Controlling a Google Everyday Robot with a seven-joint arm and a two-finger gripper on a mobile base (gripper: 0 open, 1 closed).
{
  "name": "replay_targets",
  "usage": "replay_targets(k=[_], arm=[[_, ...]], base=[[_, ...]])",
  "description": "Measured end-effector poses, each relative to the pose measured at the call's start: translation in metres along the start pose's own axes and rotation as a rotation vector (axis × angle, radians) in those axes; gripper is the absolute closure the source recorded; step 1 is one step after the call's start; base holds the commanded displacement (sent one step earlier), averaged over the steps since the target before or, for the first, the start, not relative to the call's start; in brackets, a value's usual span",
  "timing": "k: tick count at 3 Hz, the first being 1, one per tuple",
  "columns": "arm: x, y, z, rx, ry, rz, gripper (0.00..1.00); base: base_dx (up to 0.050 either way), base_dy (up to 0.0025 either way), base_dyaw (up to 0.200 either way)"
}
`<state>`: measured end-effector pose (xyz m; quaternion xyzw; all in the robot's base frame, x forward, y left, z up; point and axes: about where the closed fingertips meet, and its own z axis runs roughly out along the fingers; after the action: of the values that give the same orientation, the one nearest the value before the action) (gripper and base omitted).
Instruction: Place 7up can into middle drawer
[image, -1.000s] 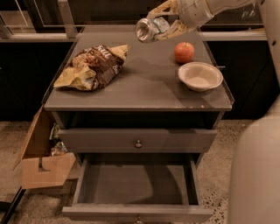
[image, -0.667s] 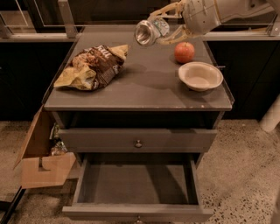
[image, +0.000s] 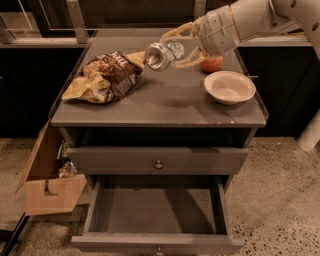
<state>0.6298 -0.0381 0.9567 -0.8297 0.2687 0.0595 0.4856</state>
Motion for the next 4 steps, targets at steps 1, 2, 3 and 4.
replay_targets(k=[1,2,3,4], arm=[[-0.031,-0.001,-0.012,0.051,0.043,-0.010,1.00],[-0.063,0.011,-0.018,0.113,0.108,-0.009,1.00],[-0.089,0.043,-0.009,0.159,0.220,-0.004,1.00],[-0.097,0.068,0.002,0.158,0.295,0.021,1.00]], base=[[0.000,0.00000,0.000],[0.000,0.00000,0.000],[0.000,0.00000,0.000],[0.000,0.00000,0.000]])
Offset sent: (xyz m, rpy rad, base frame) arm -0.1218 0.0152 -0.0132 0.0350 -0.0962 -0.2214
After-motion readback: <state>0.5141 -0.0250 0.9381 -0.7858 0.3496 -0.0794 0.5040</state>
